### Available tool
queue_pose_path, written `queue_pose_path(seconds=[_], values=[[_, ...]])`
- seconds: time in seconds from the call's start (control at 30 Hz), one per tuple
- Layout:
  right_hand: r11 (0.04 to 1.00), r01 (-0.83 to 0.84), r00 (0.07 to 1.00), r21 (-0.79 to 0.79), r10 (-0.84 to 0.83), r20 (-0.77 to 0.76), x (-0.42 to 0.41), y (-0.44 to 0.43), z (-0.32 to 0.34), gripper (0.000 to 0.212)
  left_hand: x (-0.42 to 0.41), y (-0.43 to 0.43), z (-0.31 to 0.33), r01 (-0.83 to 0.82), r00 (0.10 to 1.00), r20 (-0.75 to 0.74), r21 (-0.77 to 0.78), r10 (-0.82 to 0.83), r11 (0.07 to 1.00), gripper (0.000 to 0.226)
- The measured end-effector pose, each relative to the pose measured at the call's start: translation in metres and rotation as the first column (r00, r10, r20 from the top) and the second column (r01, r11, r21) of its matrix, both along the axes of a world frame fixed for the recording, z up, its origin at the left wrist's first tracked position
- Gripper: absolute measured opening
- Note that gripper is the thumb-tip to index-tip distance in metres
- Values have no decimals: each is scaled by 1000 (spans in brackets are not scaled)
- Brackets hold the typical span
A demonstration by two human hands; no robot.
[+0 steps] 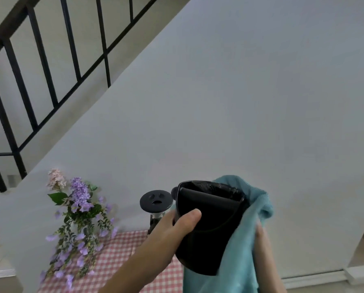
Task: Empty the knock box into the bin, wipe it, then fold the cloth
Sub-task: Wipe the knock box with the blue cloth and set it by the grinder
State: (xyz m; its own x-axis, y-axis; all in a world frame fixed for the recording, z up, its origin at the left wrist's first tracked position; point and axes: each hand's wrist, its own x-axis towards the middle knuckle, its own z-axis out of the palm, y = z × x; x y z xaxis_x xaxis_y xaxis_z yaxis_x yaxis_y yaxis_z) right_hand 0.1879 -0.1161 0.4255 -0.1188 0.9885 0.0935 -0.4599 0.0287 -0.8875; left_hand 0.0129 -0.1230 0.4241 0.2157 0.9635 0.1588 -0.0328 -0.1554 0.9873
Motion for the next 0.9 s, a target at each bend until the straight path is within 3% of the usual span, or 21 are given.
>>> queue_pose_path(seconds=[0.07, 0.17, 0.27, 0.37, 0.57, 0.63, 0.77, 0.83, 0.9], values=[[997, -74, 991, 33, 69, 114, 17, 4, -4, 55, -5, -8, 0, -61, 993, -94, 72, 68, 996, 49], [984, -151, 908, 92, 101, 407, 38, 13, 4, 66, -9, -9, -1, -122, 986, -105, 92, 131, 988, 37], [964, -241, 749, 113, 111, 653, 49, 22, 26, 47, -14, -14, 0, -95, 970, -215, 90, 113, 991, 38], [796, -598, 524, 90, 304, 796, 51, 30, 52, 27, -19, -20, 2, 52, 967, -249, 28, -44, 998, 41], [639, -769, 107, 2, 125, 986, 47, 50, 57, 39, -25, -24, -2, 242, 922, -285, -108, -264, 964, 45], [595, -803, 64, 36, 26, 998, 41, 48, 58, 36, -30, -22, -6, 259, 911, -274, -207, -310, 944, 46], [566, -821, 37, 70, -70, 997, 28, 47, 58, 26, -39, -20, -10, 314, 931, -82, -313, -355, 896, 62], [592, -805, 44, 52, -29, 999, 27, 46, 56, 23, -40, -23, -12, 243, 943, -154, -285, -294, 927, 69], [654, -754, 72, 53, 3, 997, 31, 47, 51, 15, -40, -23, -15, 125, 946, -280, -159, -166, 979, 53]])
